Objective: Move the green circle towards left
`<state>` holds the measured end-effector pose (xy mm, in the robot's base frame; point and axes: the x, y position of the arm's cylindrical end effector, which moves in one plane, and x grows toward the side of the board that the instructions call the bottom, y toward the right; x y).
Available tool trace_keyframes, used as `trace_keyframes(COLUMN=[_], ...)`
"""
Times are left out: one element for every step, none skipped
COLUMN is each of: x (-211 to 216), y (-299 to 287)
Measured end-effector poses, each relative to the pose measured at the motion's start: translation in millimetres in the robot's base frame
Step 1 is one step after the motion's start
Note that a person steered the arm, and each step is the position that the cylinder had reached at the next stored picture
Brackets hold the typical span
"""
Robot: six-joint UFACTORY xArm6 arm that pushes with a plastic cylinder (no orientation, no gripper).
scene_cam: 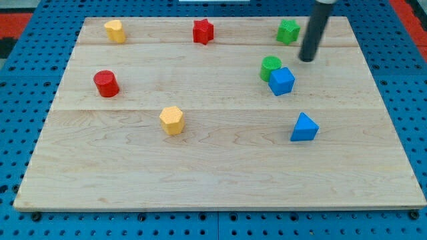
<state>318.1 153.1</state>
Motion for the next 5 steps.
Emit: trace_keyframes(x=[29.2,29.3,28.9,62.8,69.5], y=[-9.8,-73.8,-90.3,-89.0,-43.9])
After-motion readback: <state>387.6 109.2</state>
